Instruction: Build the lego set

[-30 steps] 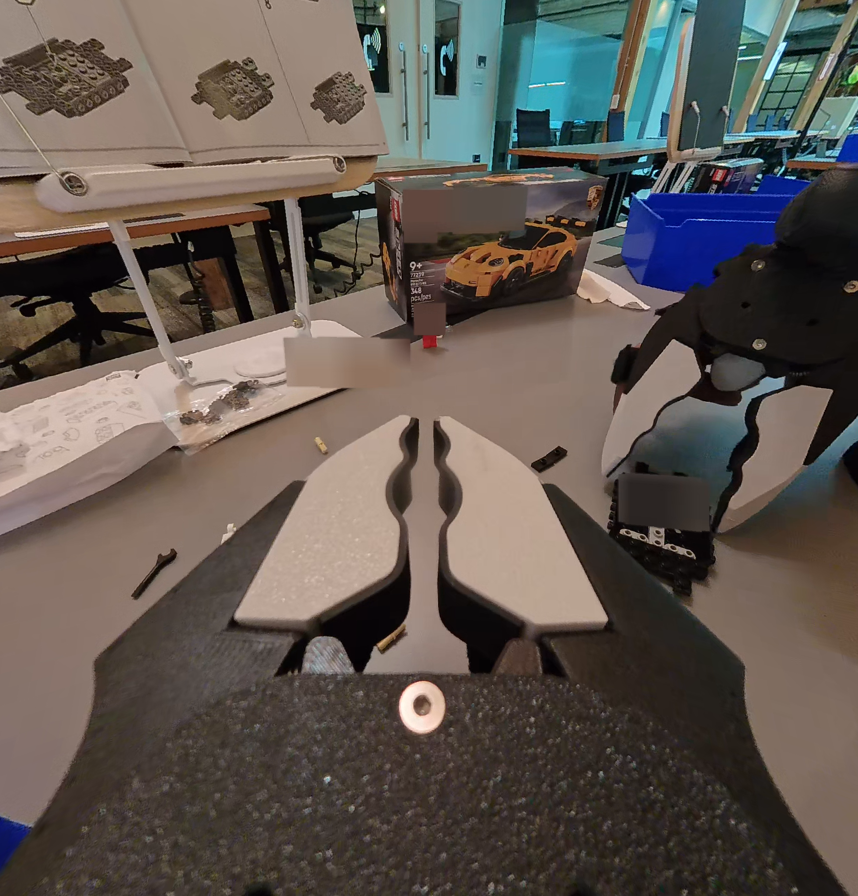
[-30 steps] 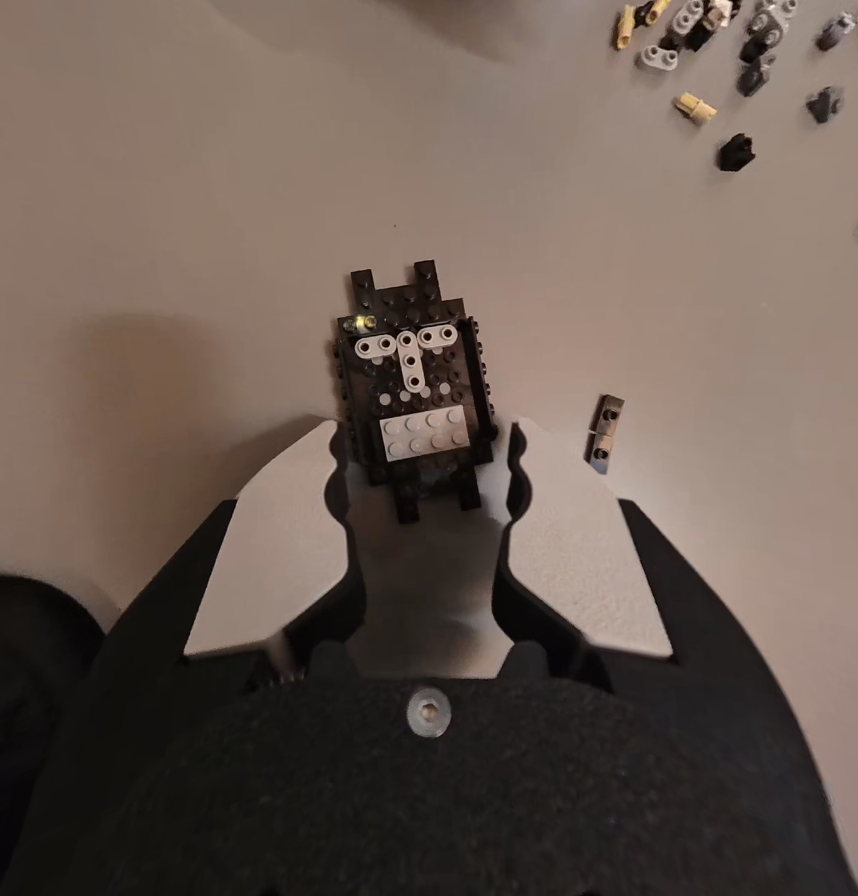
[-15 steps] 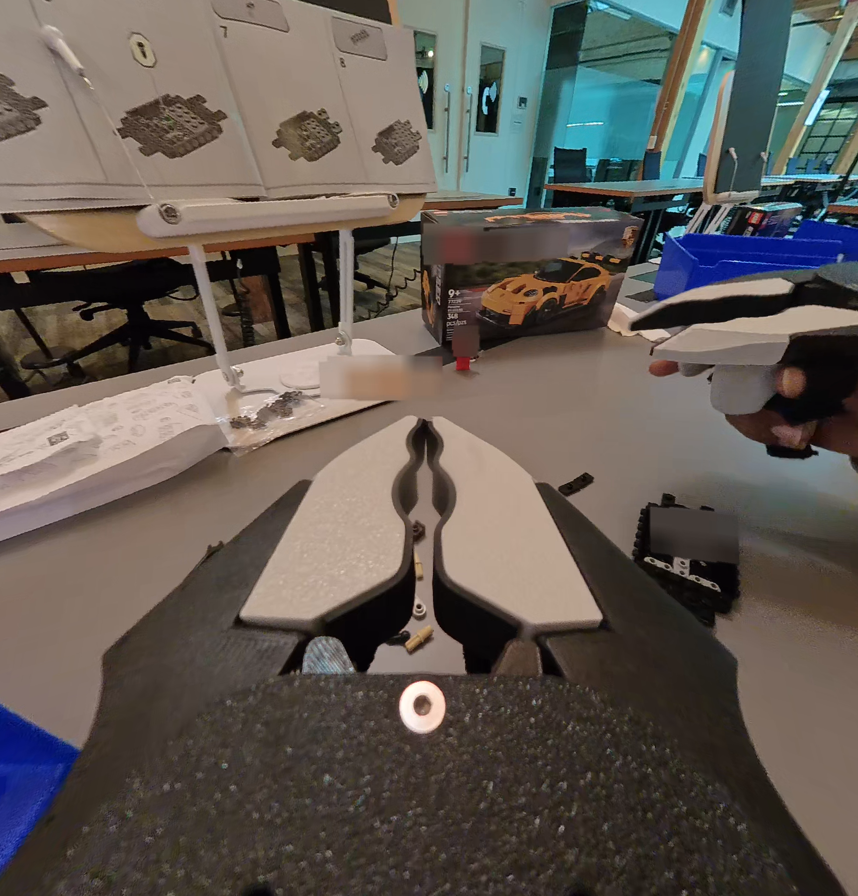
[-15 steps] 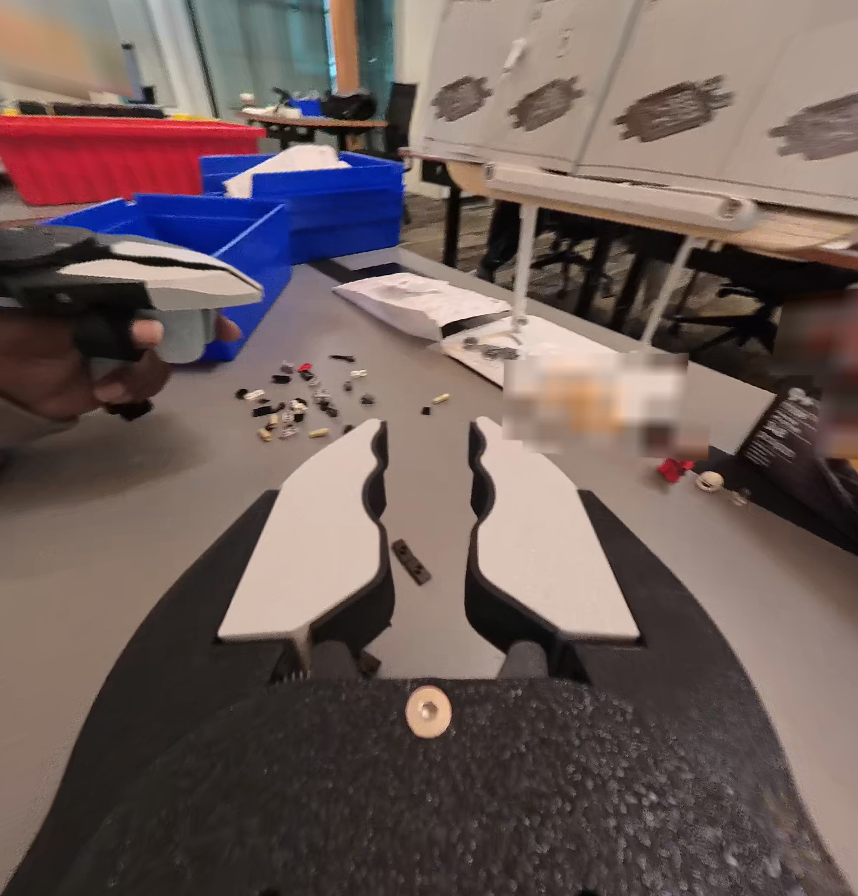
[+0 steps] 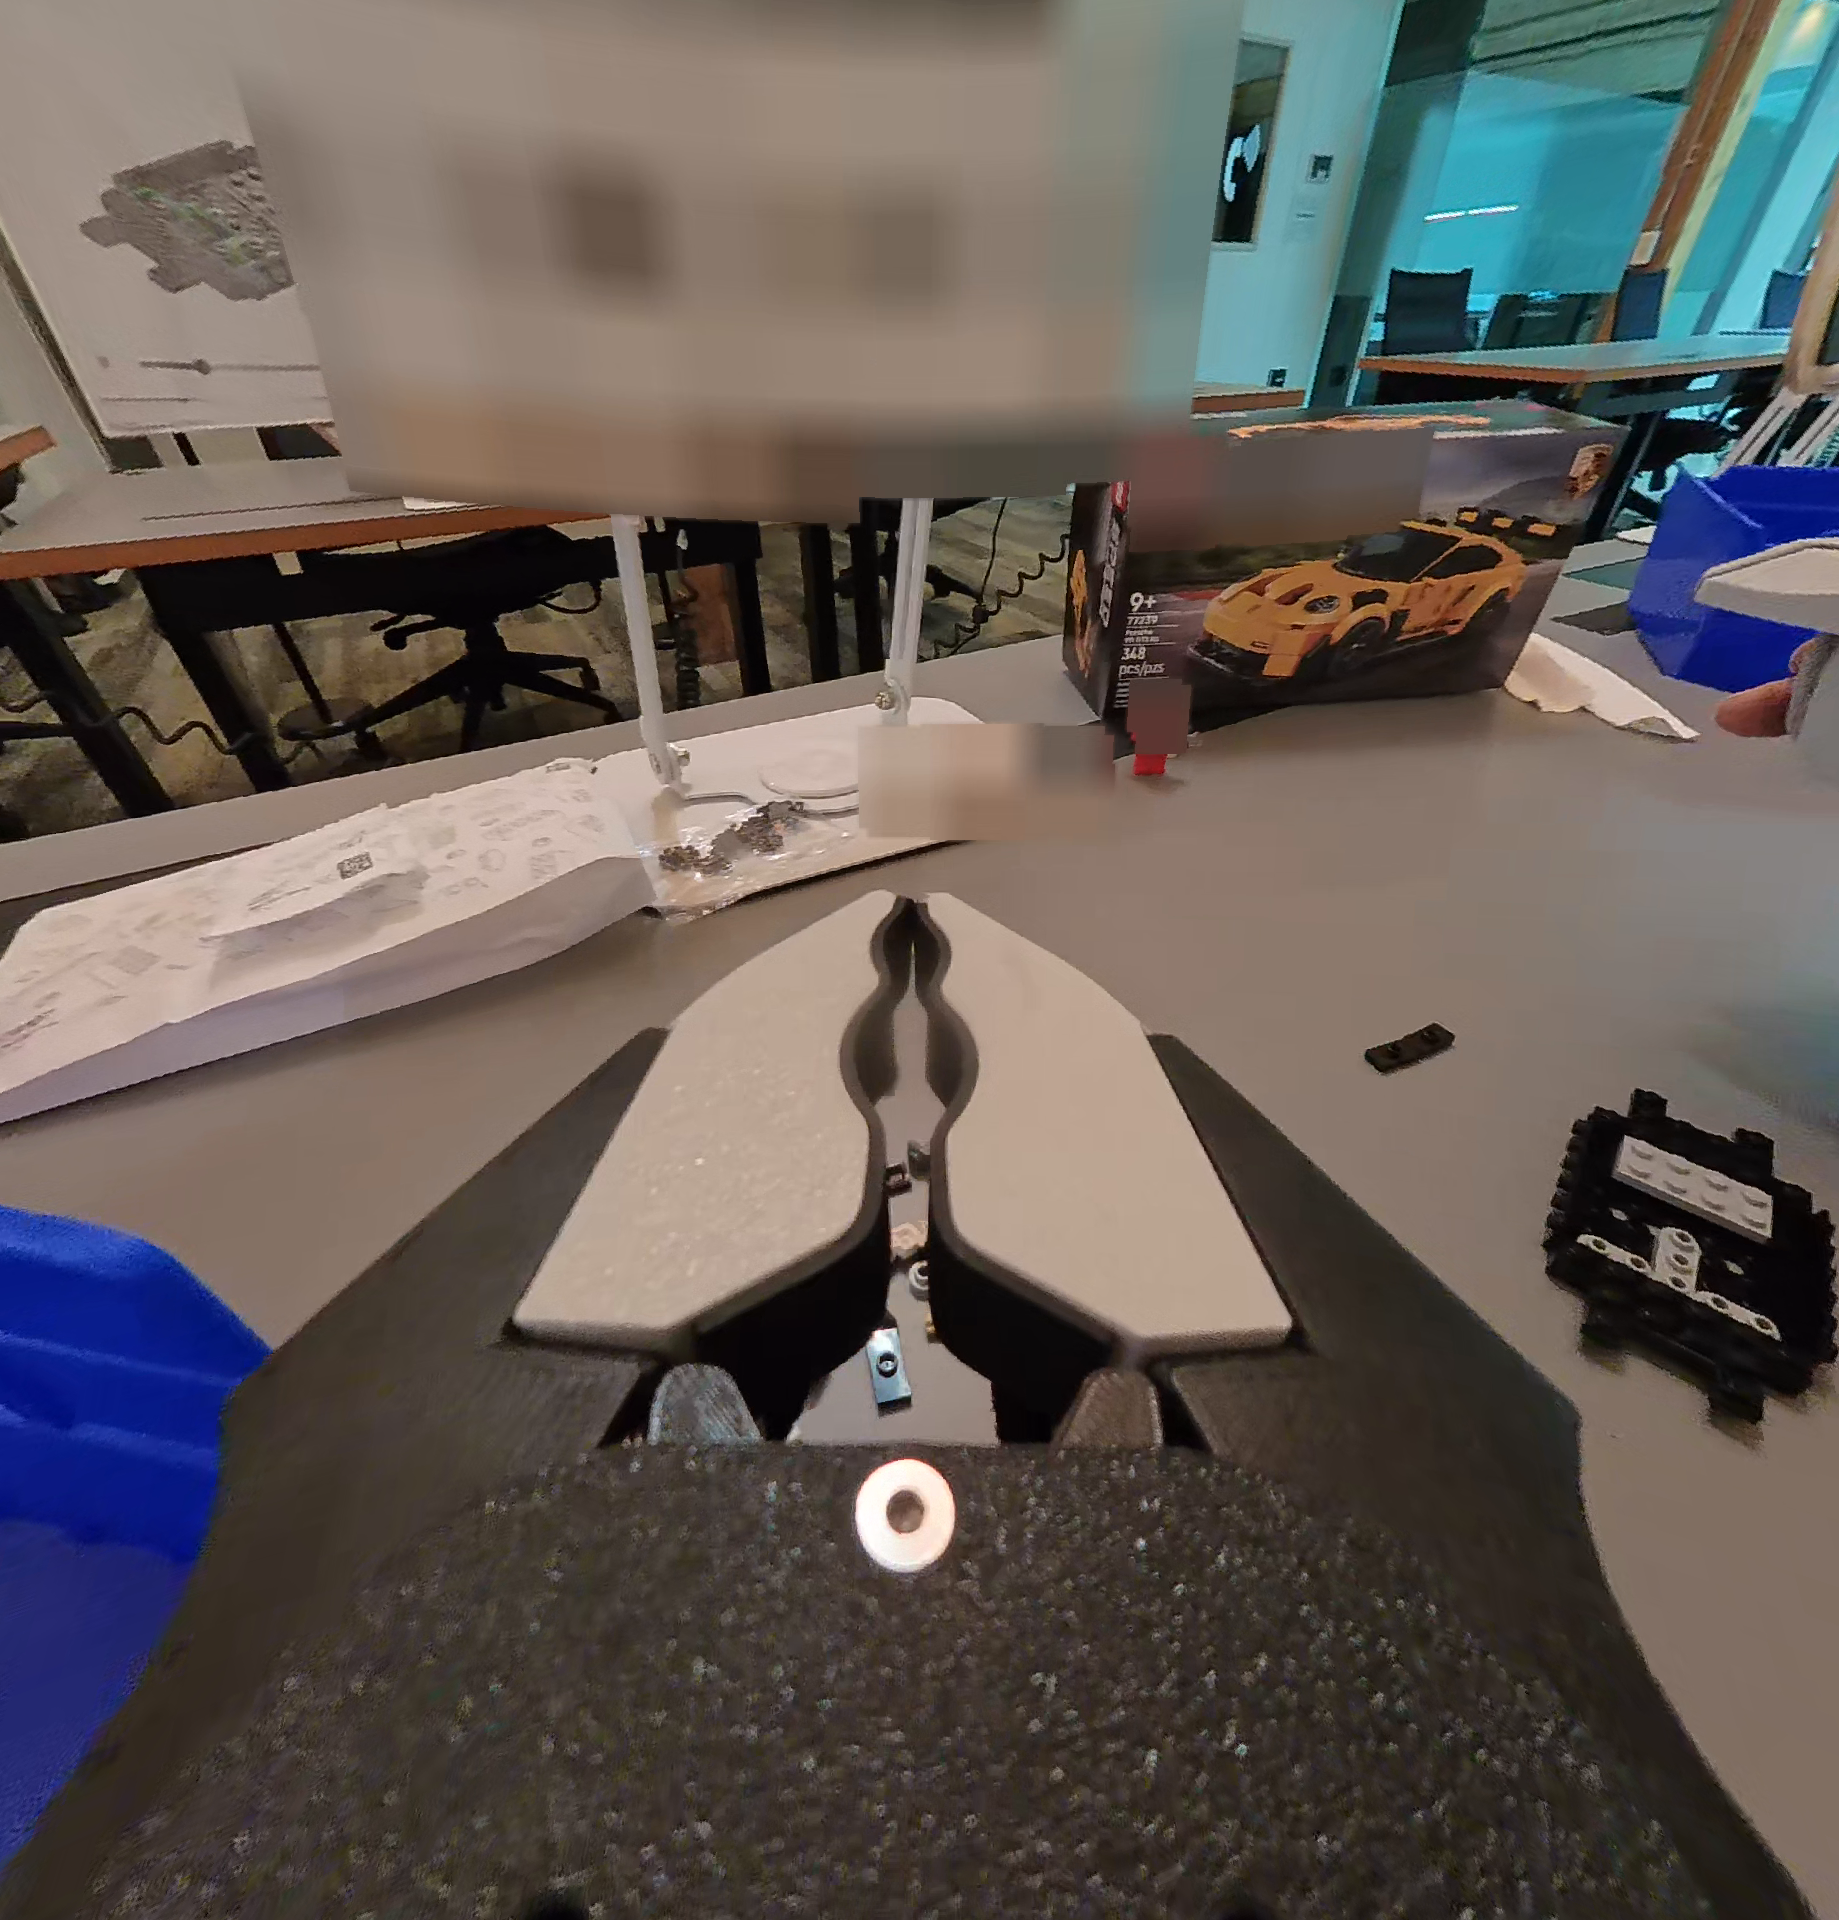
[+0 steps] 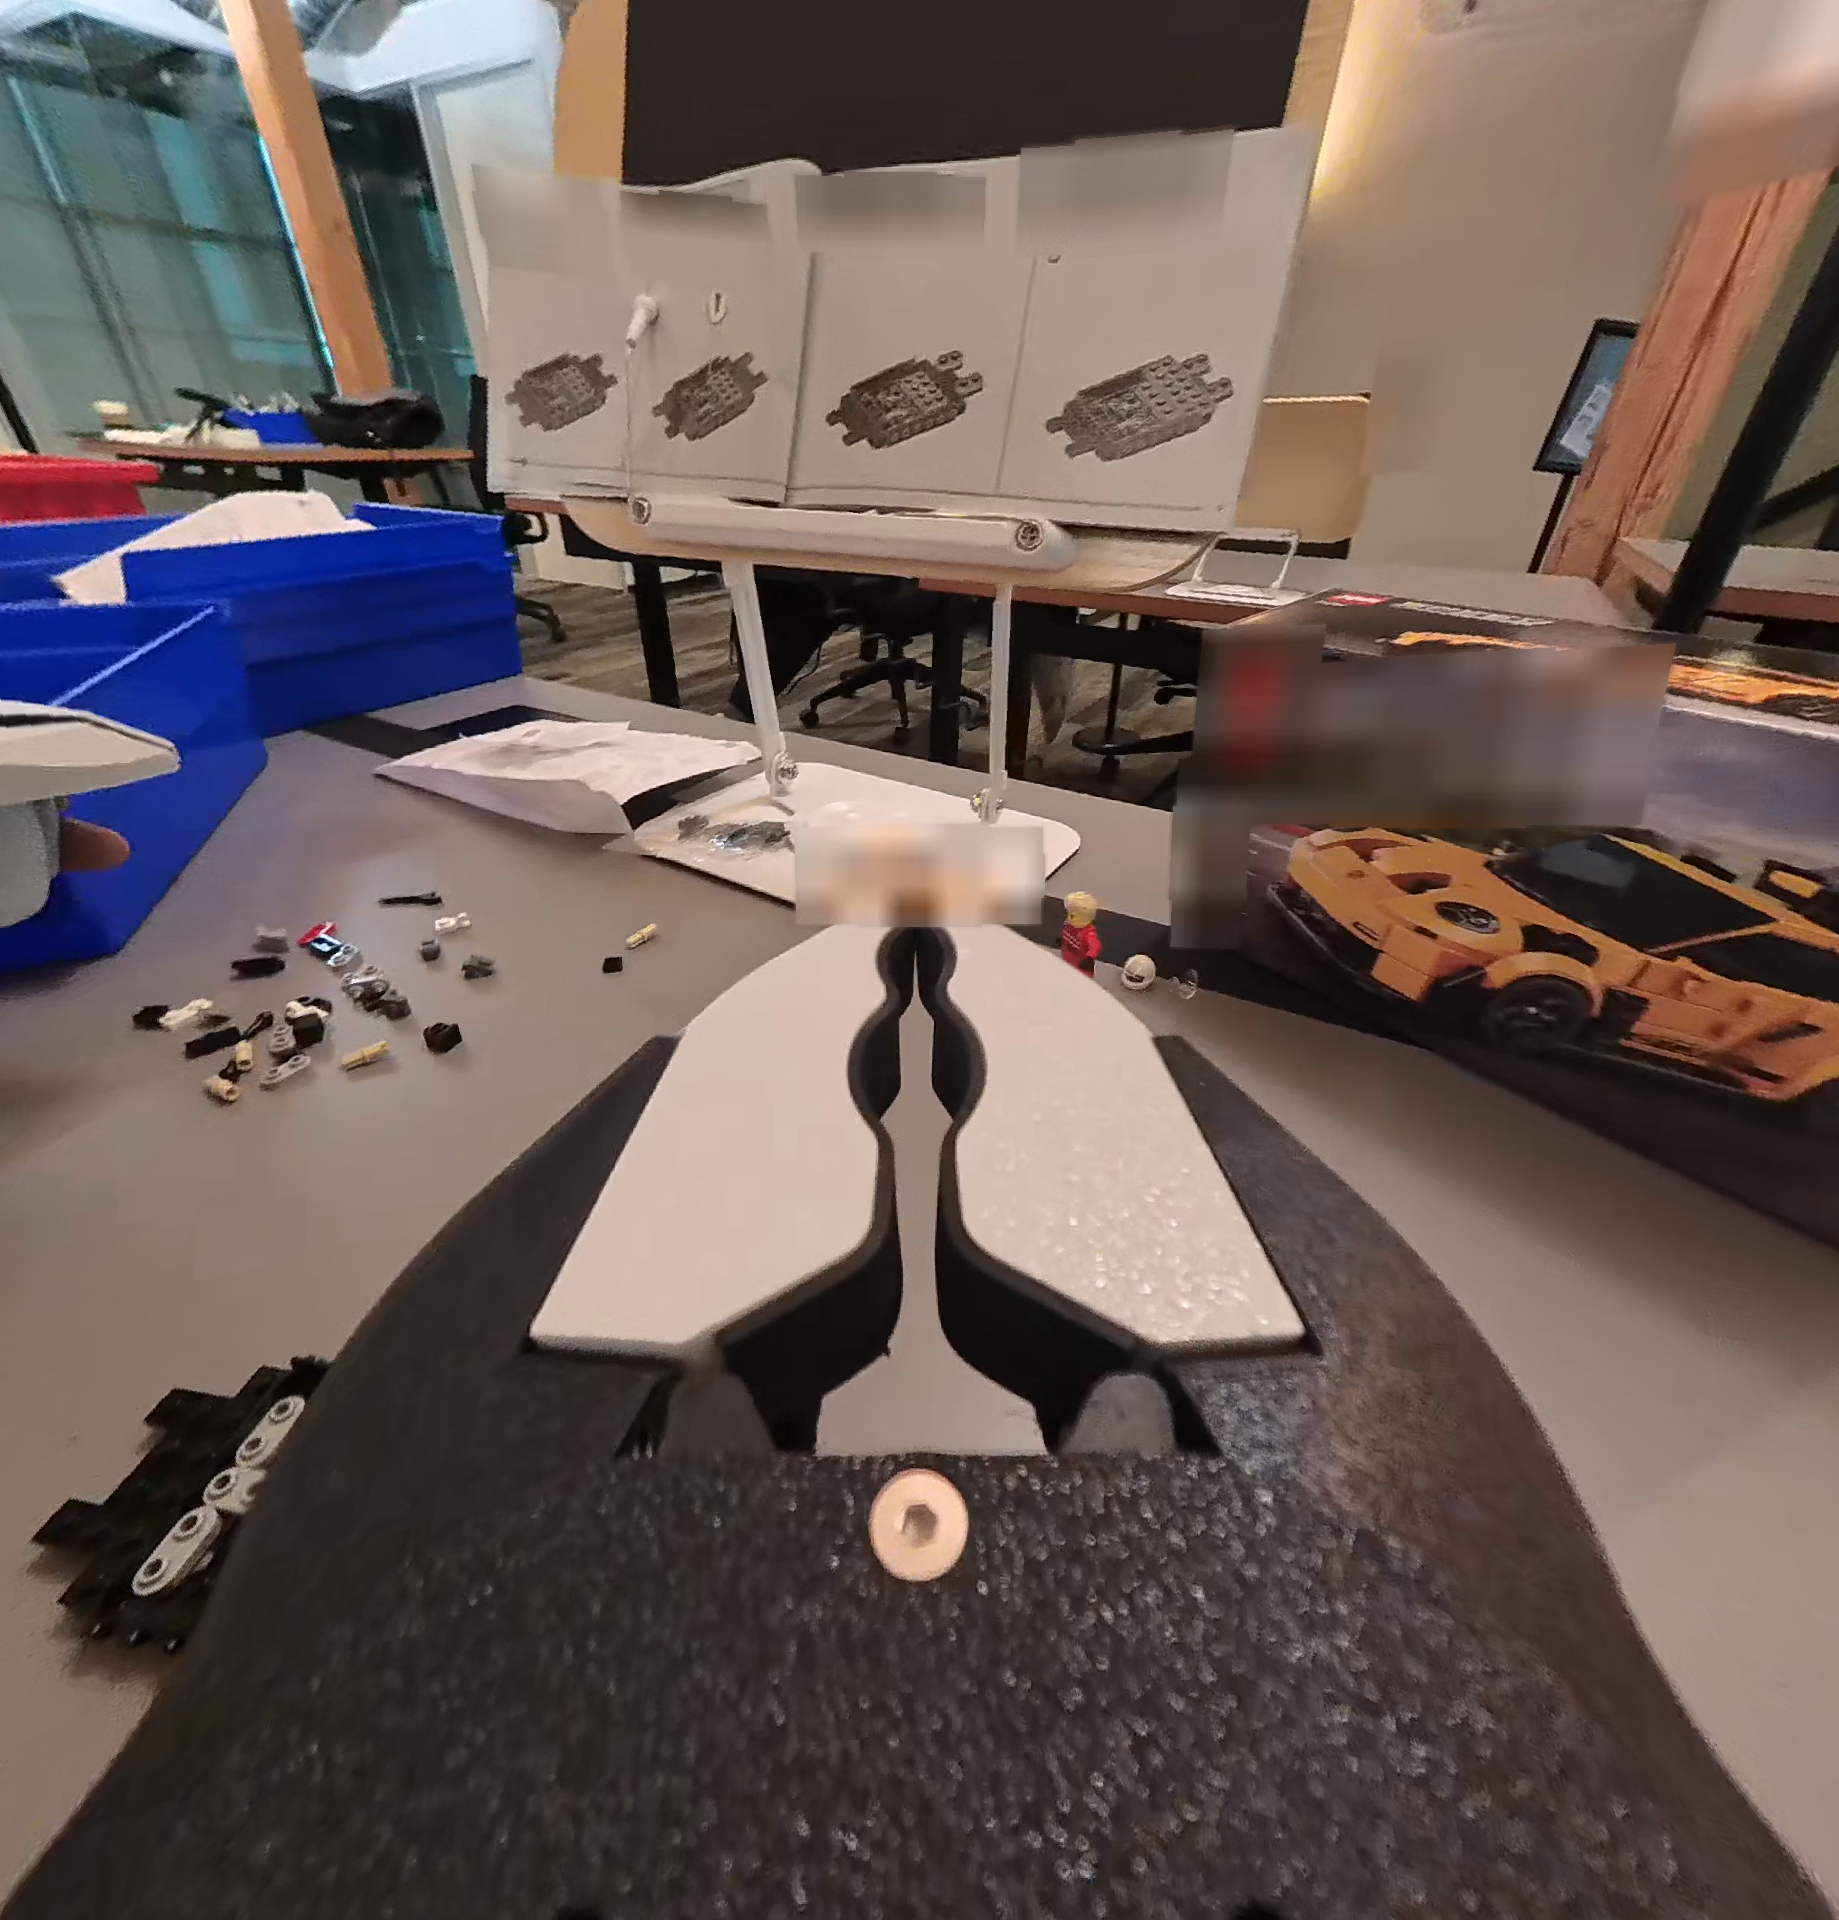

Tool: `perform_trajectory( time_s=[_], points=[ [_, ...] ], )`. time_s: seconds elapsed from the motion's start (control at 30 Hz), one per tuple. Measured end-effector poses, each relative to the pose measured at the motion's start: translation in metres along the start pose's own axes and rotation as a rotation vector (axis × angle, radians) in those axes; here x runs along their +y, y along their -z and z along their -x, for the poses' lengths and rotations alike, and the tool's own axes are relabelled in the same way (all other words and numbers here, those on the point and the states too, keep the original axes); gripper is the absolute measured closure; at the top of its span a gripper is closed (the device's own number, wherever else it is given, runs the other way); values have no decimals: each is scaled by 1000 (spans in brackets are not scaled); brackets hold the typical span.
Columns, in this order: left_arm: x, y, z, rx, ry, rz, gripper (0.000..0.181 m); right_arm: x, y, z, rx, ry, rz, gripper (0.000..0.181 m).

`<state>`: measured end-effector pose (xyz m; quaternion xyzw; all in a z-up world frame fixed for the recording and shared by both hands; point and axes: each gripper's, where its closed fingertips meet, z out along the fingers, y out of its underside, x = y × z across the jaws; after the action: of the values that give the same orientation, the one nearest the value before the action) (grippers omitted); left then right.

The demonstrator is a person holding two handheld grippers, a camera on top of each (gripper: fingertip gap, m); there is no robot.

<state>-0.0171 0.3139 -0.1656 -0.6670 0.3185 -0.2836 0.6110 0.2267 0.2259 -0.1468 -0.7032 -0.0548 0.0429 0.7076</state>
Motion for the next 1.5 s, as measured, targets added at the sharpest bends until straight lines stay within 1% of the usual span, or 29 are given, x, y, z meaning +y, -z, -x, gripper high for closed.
perform_trajectory(
  time_s=[0.2,0.33,0.5,0.8,1.0,1.17,1.37,1.5],
  points=[
    [-12,5,7,-37,-30,-41,181,8,-3,2,-5,-17,25,181],
    [-11,4,12,-51,-25,-38,181,12,-6,9,-37,-10,41,181],
    [-11,5,18,-62,-15,-27,181,26,-10,11,-61,-28,92,181],
    [-11,8,33,-95,15,-24,181,27,-9,11,-71,-52,89,181],
    [-11,15,49,-136,17,28,181,28,-9,12,-82,-61,97,181],
    [-2,16,60,-158,15,94,181,30,-10,15,-98,-70,108,181],
    [10,11,52,-118,1,169,181,33,-10,18,-120,-84,124,181],
    [26,5,42,-75,-28,248,181,34,-11,20,-131,-88,130,181]
  ],
)
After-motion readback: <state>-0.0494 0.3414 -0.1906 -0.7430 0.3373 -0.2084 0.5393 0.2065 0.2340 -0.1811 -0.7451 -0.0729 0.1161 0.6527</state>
